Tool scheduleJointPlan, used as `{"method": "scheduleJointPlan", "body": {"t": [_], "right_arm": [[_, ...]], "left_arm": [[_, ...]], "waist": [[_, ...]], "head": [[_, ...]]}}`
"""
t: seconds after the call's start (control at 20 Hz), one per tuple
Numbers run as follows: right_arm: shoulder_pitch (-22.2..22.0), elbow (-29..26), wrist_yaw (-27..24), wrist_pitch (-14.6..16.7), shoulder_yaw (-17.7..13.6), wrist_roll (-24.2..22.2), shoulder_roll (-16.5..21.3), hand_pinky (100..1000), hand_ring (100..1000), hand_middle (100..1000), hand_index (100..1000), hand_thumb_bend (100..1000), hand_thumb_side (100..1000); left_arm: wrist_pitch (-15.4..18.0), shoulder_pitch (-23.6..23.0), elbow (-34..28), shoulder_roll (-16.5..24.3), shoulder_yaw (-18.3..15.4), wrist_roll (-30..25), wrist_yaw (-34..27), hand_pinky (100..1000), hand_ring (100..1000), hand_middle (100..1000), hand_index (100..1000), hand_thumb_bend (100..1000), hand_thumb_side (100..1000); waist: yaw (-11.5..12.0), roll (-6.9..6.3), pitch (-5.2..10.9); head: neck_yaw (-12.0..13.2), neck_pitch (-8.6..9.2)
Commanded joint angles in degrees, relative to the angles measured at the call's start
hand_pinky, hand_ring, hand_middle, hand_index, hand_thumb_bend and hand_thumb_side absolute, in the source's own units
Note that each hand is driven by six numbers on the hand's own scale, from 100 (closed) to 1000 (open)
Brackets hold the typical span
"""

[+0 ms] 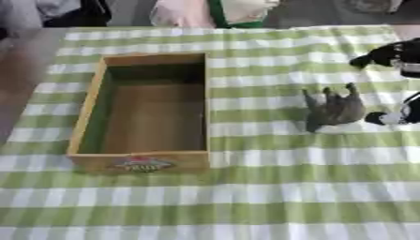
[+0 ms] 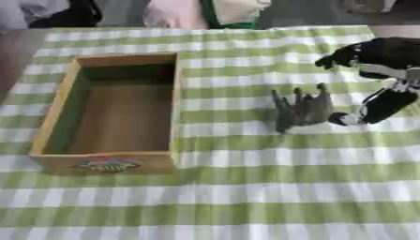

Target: Pick up objects on the table and place them in the box.

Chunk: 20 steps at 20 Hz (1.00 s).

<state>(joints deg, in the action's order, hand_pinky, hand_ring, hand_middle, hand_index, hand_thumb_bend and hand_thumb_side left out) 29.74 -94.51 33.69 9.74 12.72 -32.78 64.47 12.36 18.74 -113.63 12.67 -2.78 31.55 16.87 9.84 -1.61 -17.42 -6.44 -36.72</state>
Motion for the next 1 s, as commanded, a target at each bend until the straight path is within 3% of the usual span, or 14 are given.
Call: {"method": "scheduleJointPlan", "body": {"t": [0.05, 0.4, 1.0], "right_arm": [[1.9, 2.2, 0.6, 0.3, 0.5, -1.2, 0.8, 891, 926, 856, 1000, 443, 520], [4.3, 7.0, 2.1, 0.8, 2.9, -2.1, -1.6, 883, 920, 843, 1000, 416, 562], [7.3, 12.7, 5.9, 1.4, 5.8, -2.3, -5.0, 887, 937, 838, 959, 436, 559]], "left_arm": [[0.1, 0.7, -1.0, 1.4, 0.0, -0.2, -0.3, 411, 543, 618, 723, 420, 775], [0.0, 0.7, -1.0, 1.2, 0.1, -0.3, -0.4, 411, 542, 618, 722, 419, 775], [0.1, 0.9, -1.0, 0.9, 0.2, -0.5, -0.6, 411, 542, 618, 720, 417, 776]], "waist": [[0.0, 0.17, 1.15], [0.1, 0.03, 0.96], [0.3, -0.01, 0.60]], "head": [[-0.4, 0.64], [-0.7, 1.00], [-0.8, 1.43]]}}
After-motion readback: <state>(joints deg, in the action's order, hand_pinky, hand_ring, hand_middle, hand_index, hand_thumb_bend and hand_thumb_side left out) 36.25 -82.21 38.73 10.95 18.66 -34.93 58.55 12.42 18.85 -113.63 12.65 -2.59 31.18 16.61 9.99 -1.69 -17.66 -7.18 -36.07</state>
